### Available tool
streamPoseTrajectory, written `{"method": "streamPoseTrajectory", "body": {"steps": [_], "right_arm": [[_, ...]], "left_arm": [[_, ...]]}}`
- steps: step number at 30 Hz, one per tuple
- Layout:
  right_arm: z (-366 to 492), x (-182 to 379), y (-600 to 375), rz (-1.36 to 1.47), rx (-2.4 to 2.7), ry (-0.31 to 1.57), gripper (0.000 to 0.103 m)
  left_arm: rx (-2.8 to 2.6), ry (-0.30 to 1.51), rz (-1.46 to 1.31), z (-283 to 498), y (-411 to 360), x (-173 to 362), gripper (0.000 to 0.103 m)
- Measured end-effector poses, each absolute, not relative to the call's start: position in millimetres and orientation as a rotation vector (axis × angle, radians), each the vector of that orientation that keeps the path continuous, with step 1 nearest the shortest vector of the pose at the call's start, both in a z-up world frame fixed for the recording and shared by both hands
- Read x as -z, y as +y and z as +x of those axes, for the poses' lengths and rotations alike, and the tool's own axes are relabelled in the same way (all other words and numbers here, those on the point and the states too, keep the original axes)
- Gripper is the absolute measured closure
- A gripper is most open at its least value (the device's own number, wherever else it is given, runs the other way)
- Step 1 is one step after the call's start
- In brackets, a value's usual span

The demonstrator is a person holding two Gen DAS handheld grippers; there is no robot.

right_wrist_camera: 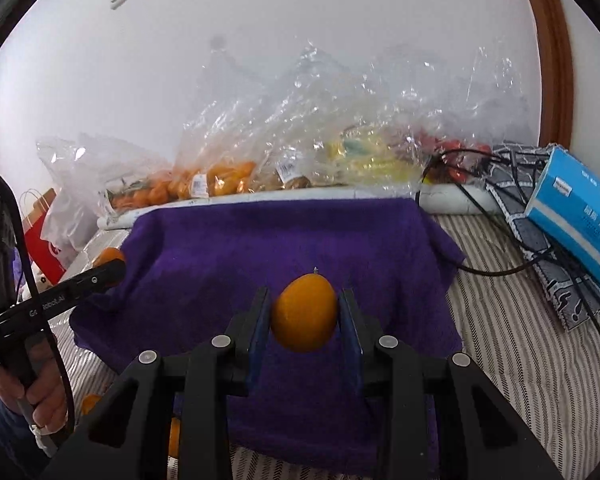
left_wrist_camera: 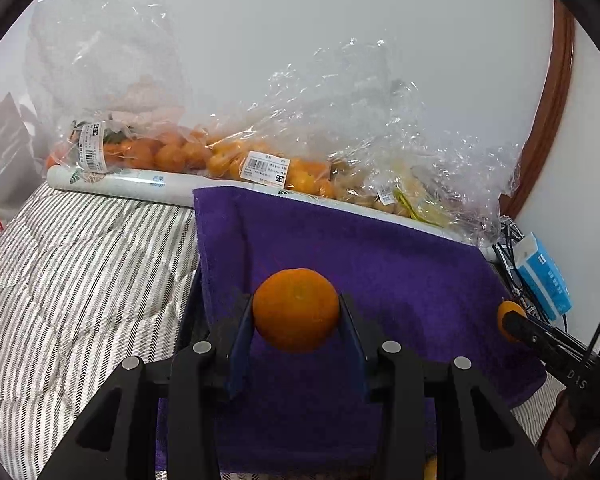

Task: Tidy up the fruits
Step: 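Lower both oranges onto the purple towel and open both tools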

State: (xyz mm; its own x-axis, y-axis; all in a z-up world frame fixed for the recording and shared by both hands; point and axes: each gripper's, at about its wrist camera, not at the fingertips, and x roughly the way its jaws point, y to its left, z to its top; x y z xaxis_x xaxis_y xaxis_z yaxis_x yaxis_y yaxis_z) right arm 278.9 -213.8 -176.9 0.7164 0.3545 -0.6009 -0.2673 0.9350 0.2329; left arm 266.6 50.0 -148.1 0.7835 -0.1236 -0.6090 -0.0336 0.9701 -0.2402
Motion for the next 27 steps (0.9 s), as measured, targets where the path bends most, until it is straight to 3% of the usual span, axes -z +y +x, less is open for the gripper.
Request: {"method": "streamPoseTrajectory", "body": {"steps": [27], "right_arm": [[290, 194, -209, 0.107, -0.316, 0.773, 0.069]], "left_arm": [[0.087, 0.727, -0.189, 272, 40, 157, 0.064]]}}
